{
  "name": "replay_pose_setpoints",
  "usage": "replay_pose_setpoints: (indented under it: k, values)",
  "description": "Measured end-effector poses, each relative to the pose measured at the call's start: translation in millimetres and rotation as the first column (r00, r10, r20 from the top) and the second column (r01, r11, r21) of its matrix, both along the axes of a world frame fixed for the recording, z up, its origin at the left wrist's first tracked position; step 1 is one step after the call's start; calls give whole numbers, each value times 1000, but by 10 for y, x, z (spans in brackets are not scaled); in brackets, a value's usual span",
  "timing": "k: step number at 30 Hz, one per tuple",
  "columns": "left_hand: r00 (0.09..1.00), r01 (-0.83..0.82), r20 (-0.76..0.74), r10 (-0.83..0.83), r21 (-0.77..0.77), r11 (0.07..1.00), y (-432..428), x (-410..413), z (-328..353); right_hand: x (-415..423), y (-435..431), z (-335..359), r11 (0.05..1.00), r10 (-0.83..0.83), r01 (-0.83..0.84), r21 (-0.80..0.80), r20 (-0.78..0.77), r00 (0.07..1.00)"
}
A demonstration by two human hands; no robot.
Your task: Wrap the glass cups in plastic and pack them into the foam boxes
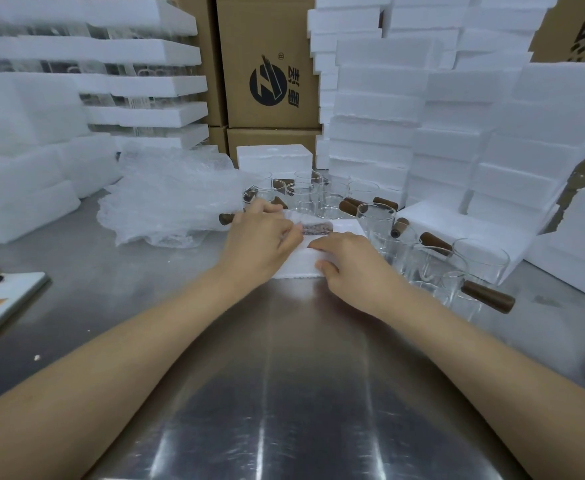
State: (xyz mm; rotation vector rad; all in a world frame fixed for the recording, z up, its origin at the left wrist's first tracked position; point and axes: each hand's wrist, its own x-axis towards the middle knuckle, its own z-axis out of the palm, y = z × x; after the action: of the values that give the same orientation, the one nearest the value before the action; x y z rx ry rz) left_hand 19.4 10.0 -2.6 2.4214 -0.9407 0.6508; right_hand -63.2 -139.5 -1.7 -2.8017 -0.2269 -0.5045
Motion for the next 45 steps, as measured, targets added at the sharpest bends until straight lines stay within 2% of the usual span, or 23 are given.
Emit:
replay_pose_setpoints:
  k: [3, 5, 7, 9, 10, 12, 13, 16, 18, 20, 22, 24, 26, 29, 33, 38, 40, 42, 44, 45]
  values:
    - [1000, -7, -12, 7, 31, 1000, -5, 6, -20, 9, -5, -6, 1000, 7, -7, 11, -1, 1000]
    - [998, 21, -61, -23, -19, 1000, 10, 8, -36, 16, -8, -5, 1000, 21, -21, 16, -12, 1000]
    - [985, 54, -143, -93, -256, 965, 45, 9, -6, 17, -23, -15, 999, 34, -34, 2, -30, 999]
    - [965, 8, -213, -152, -558, 830, 117, 41, 38, -1, -34, -3, 999, 43, -43, 31, -7, 999]
    - [964, -30, -219, -151, -654, 756, 163, 81, 53, -21, -39, 30, 996, 36, -39, 79, 37, 999]
    - [973, -79, -202, -111, -745, 663, 246, 165, 65, -67, -72, 153, 984, -15, -22, 177, 208, 978]
    - [977, -80, -188, -99, -759, 646, 283, 196, 60, -84, -112, 235, 977, -62, -3, 215, 294, 954]
    - [969, 7, -165, -186, -731, 683, 325, 229, 19, -115, -337, 480, 948, -256, 135, 290, 435, 863]
    - [960, 96, -138, -244, -657, 748, 300, 229, -14, -139, -555, 581, 906, -411, 303, 295, 446, 795]
    - [964, 166, -93, -249, -523, 836, 256, 187, -23, -169, -795, 619, 829, -555, 466, 308, 365, 747]
    - [967, 212, -60, -249, -359, 909, 208, 140, -30, -201, -996, 623, 743, -662, 589, 318, 221, 716]
    - [977, 186, -62, -203, -216, 959, 160, 91, -29, -215, -1117, 609, 682, -713, 649, 338, 108, 693]
    - [991, 116, -45, -124, -144, 983, 104, 73, -34, -210, -1154, 591, 659, -724, 660, 360, 68, 686]
    - [998, 58, -2, -59, -152, 987, 37, 58, -32, -168, -1070, 589, 711, -666, 577, 402, 121, 736]
    - [998, 46, -28, -53, -192, 980, 13, 48, -15, -108, -800, 588, 843, -463, 328, 427, 265, 846]
    - [995, 67, -58, -78, -166, 984, 14, 28, 74, -104, -424, 529, 959, -146, 45, 280, 349, 926]
    - [994, 82, -54, -91, -147, 986, 25, 24, 104, -81, -257, 443, 985, -19, -31, 167, 290, 957]
    - [995, 79, -44, -84, -112, 991, 24, 38, 121, -67, -103, 314, 992, 76, -89, 86, 152, 985]
    - [998, 63, -26, -65, -70, 996, 14, 46, 124, -66, 2, 201, 994, 113, -112, -9, 32, 993]
    - [998, 59, -15, -60, -53, 997, 9, 47, 118, -71, 22, 184, 993, 104, -103, -50, 20, 994]
